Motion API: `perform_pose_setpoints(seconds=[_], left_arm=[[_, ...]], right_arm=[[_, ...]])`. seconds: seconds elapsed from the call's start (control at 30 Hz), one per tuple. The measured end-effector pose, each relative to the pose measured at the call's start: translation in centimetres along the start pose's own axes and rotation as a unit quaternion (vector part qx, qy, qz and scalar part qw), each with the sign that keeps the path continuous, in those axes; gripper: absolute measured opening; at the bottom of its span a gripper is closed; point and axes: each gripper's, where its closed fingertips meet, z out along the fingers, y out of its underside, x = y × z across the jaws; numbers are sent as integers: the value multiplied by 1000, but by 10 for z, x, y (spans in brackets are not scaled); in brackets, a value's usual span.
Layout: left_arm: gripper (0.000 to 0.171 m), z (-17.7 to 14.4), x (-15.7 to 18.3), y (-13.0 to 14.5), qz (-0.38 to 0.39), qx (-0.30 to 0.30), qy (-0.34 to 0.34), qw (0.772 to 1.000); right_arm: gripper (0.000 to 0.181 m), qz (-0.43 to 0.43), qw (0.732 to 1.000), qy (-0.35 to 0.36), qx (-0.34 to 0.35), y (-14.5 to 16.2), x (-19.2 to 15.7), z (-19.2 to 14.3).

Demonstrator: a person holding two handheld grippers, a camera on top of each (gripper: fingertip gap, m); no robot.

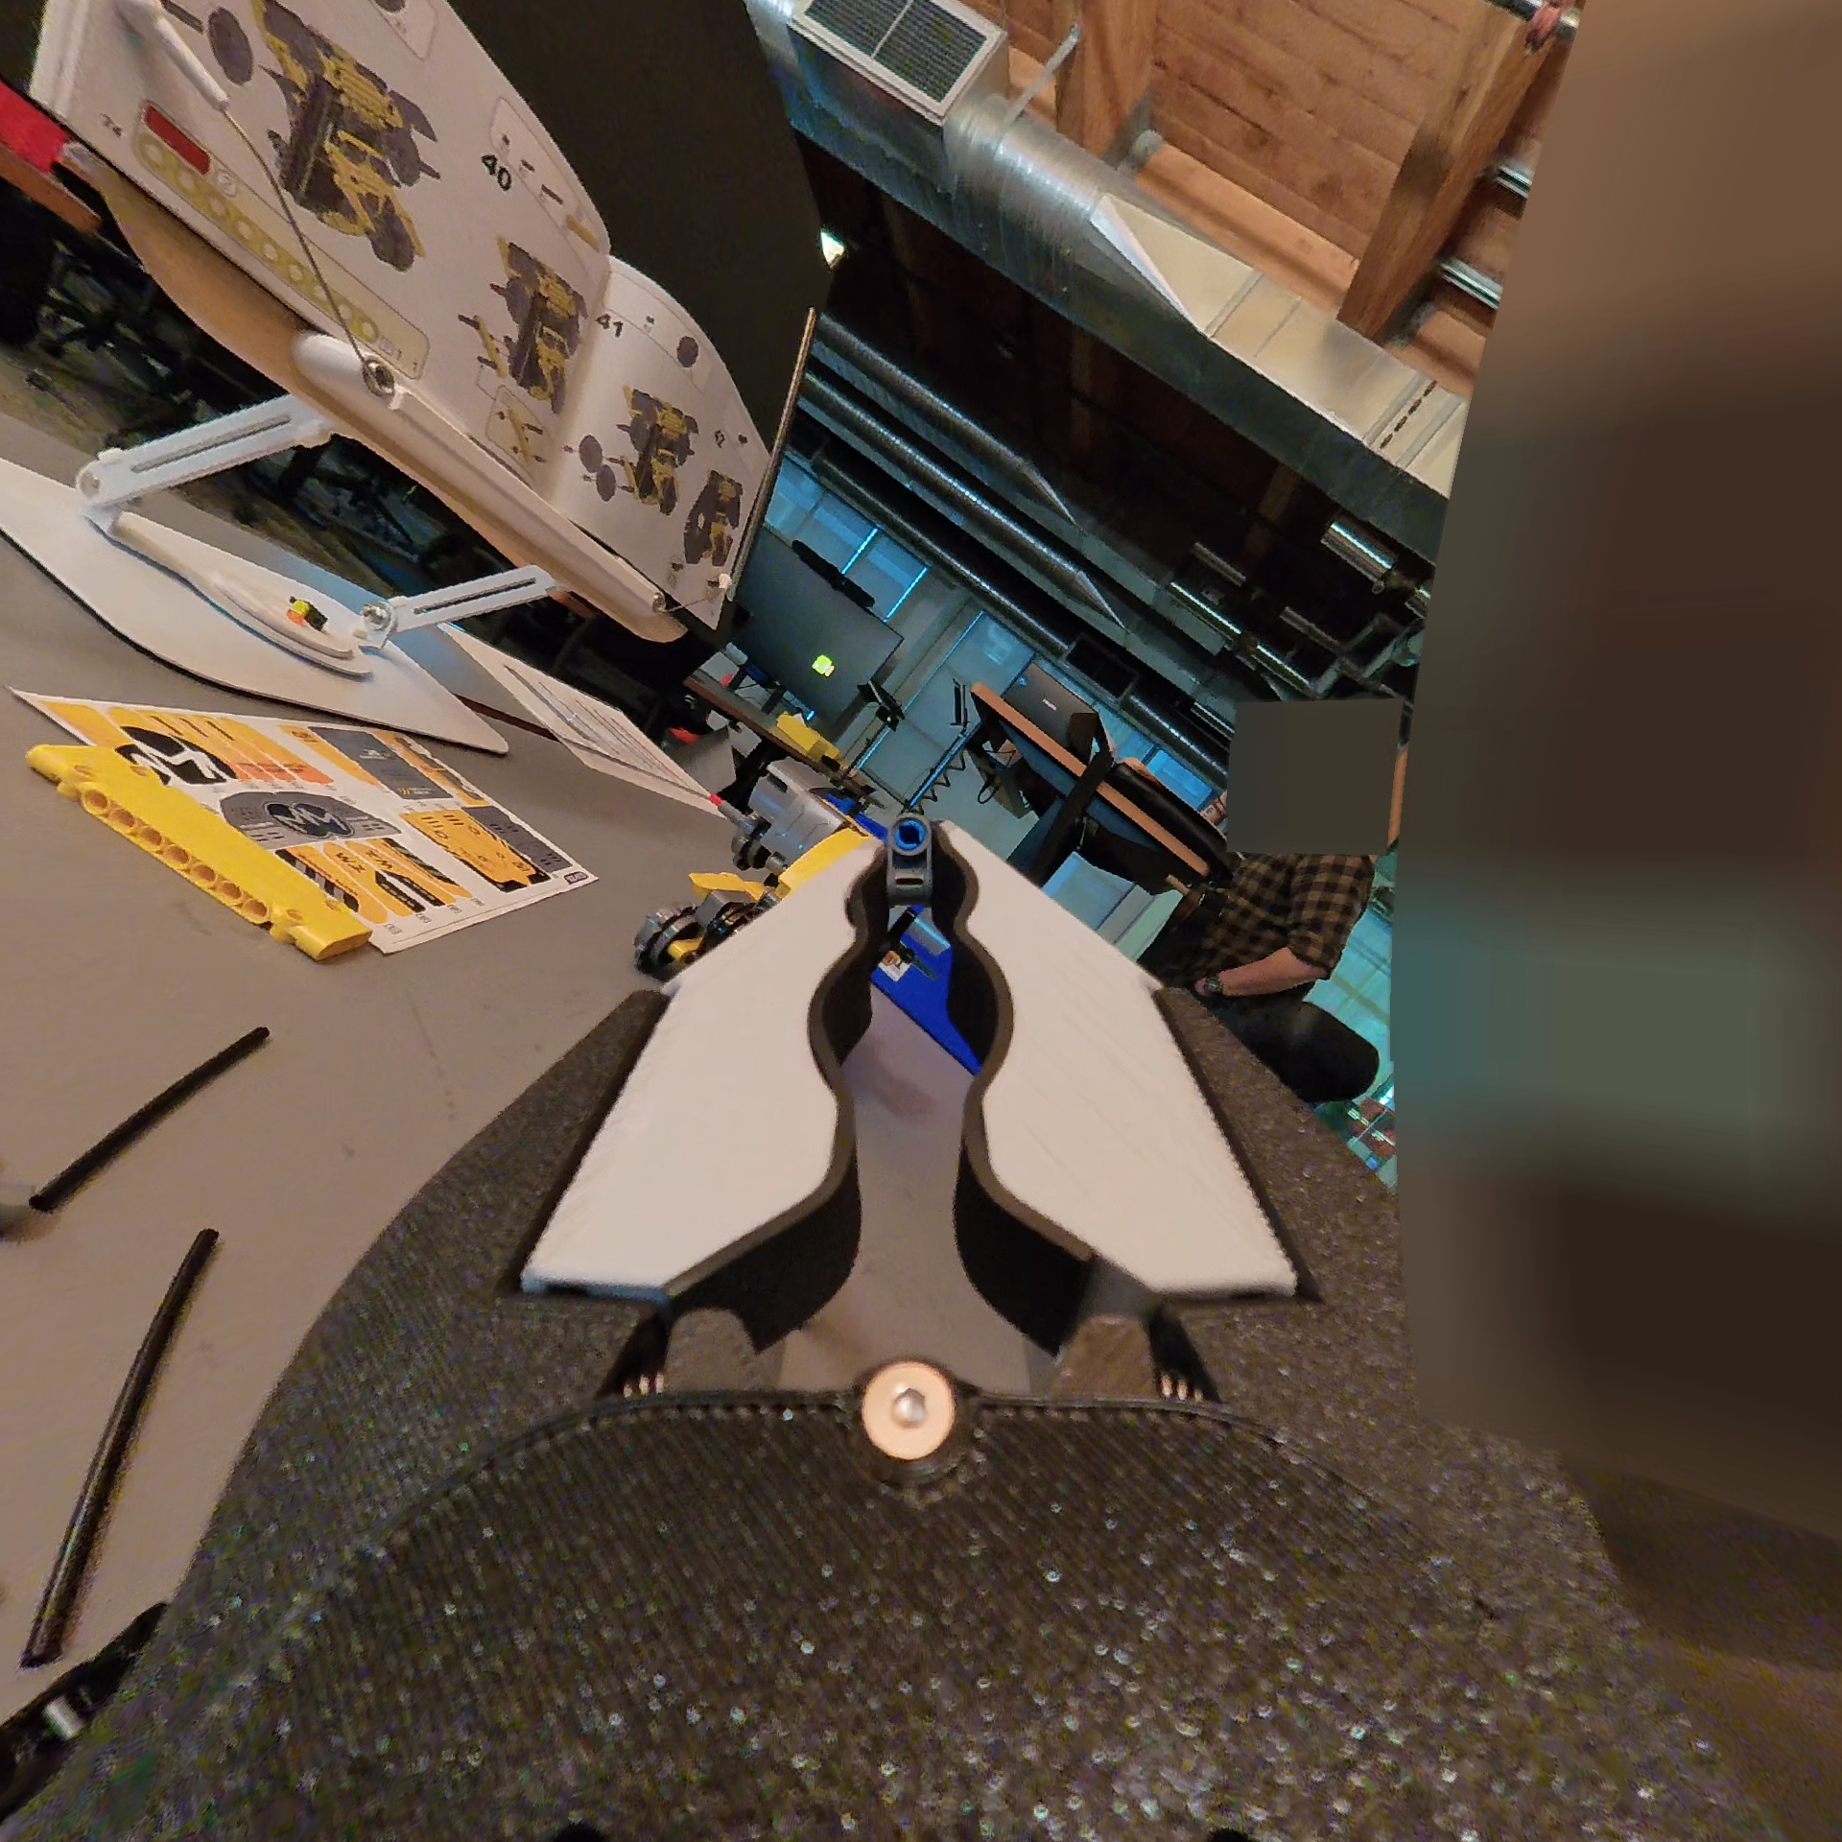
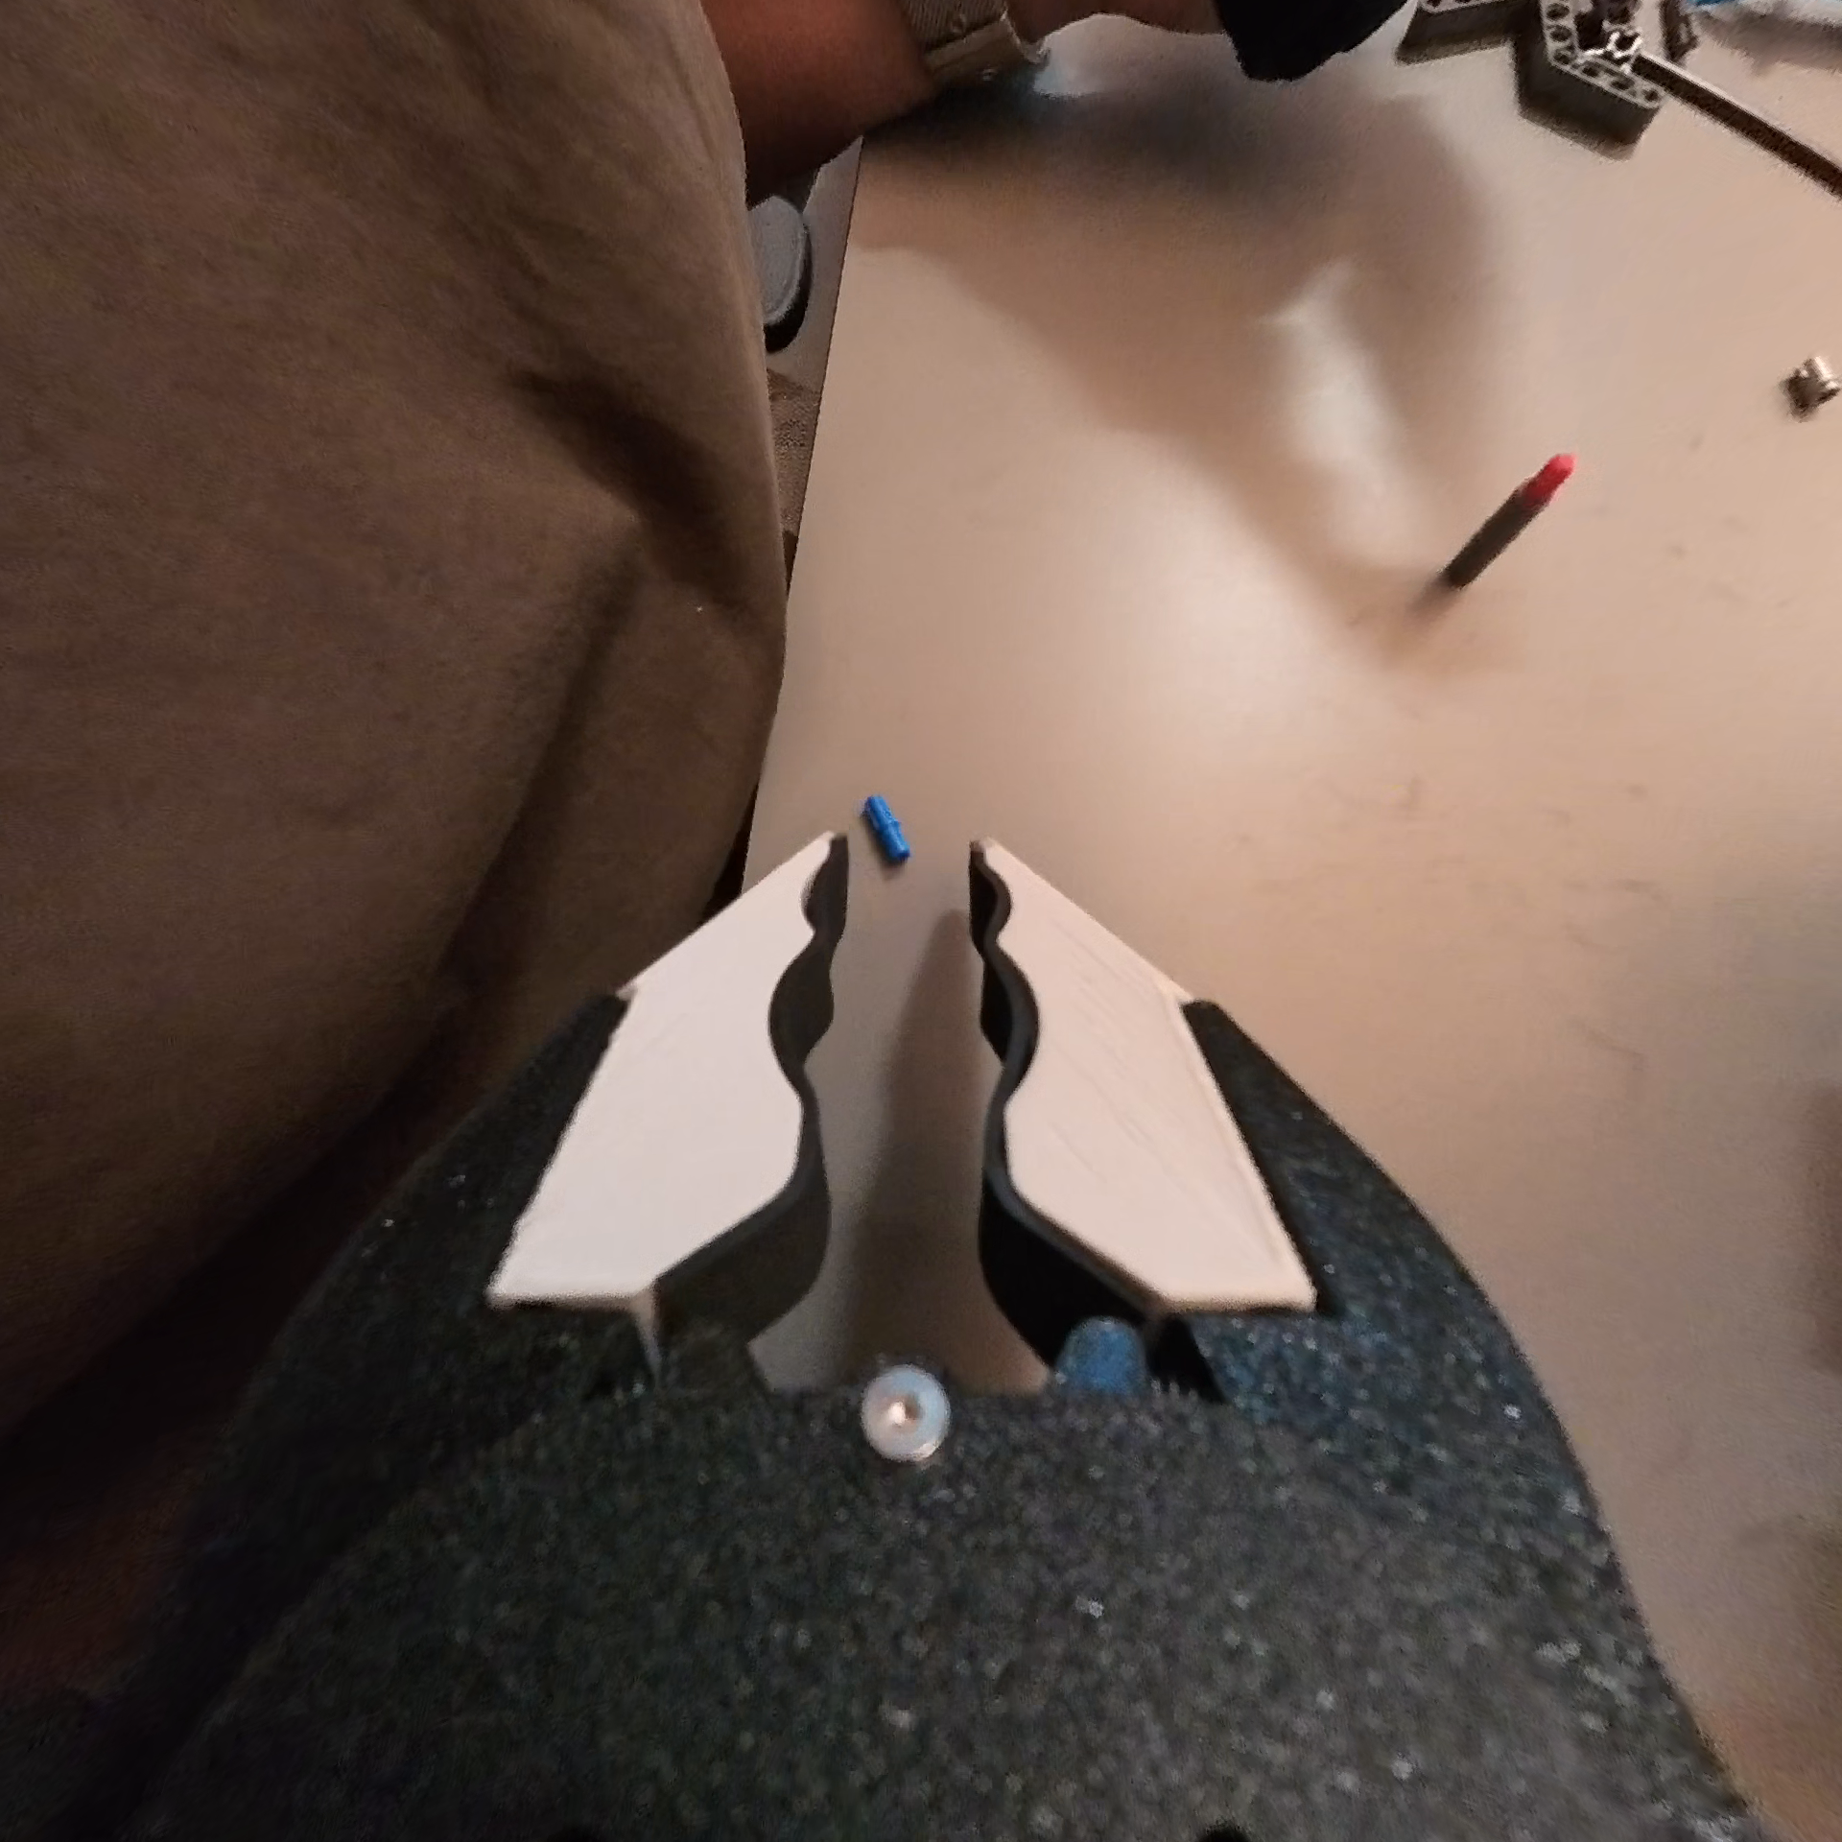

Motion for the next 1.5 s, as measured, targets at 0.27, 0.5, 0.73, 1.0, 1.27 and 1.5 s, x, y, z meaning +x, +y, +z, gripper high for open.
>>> perform_pose_setpoints(seconds=[0.27, 0.5, 0.73, 1.0, 1.27, 1.5], left_arm=[[5, -2, -1, -3, 9, 7, -8, 1000], [5, -41, 2, -54, 44, 74, -52, 995], [6, -99, 15, -102, 139, 113, -175, 968], [6, -122, 26, -116, 158, 118, -199, 960], [6, -140, 20, -120, 136, 131, -198, 962], [7, -135, -9, -105, 116, 101, -220, 963]], right_arm=[[5, -59, 998, -12, -28, 1, 0, 16], [5, -48, 997, 44, 28, -29, 29, 14], [4, -5, 978, 122, 172, -141, 89, 30], [5, 34, 980, 179, 82, -205, 200, 93], [15, 90, 983, 162, 4, -207, 255, 156], [25, 78, 979, 171, 73, -212, 237, 115]])
